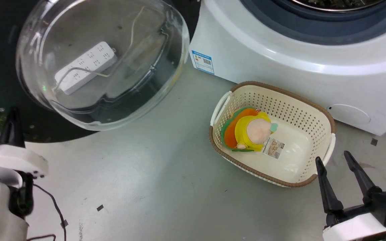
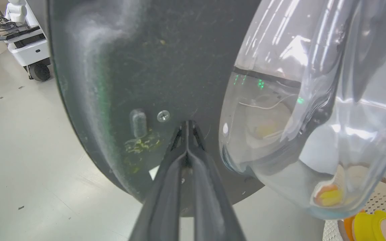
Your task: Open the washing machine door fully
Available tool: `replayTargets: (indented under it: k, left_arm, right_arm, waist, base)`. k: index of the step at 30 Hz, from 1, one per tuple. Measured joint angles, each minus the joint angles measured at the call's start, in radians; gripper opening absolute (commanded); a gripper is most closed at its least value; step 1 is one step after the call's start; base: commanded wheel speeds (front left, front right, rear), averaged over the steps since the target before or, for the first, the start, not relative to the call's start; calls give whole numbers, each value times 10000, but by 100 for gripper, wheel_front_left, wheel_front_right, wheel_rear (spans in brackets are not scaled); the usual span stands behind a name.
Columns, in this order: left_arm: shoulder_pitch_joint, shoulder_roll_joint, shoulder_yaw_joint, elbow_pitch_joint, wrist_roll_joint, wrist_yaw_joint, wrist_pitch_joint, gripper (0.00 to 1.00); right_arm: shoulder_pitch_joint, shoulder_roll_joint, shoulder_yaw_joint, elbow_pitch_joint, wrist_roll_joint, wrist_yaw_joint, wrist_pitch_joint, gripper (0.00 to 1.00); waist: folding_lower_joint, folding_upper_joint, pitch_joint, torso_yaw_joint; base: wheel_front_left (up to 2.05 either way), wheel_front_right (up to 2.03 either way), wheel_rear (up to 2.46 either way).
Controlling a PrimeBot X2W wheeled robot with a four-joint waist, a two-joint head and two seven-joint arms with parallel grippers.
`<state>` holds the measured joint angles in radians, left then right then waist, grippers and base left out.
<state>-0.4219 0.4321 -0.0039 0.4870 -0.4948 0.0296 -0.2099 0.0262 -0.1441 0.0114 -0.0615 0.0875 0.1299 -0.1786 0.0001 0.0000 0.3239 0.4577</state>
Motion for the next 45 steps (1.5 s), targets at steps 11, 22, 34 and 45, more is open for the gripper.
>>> replayTargets:
  k: [11, 22, 34, 45]
  left_arm:
    - [-616, -209, -180, 635, 355, -334, -408, 0]
    - [1717, -1703, -604, -3072, 1358, -376, -464, 0]
    - [4141, -2811, -1172, -4109, 1779, -61, -464, 0]
    - [4634, -3271, -1509, -3522, 2569, -82, -464, 100]
  right_arm:
    - [-121, 186, -44, 219, 21, 0, -171, 100]
    - [-139, 665, -424, 869, 98, 0, -665, 100]
    - [151, 819, -470, 974, 105, 0, -744, 100]
    - [525, 869, -351, 1076, 255, 0, -788, 100]
  waist:
    - [0, 0, -457, -308]
    - [-3, 0, -1931, -1419]
    - [-2, 0, -2969, -3584]
    - [-1, 0, -3268, -4434]
  base:
    - [0, 0, 0]
    - [0, 0, 0]
    - [0, 0, 0]
    - [0, 0, 0]
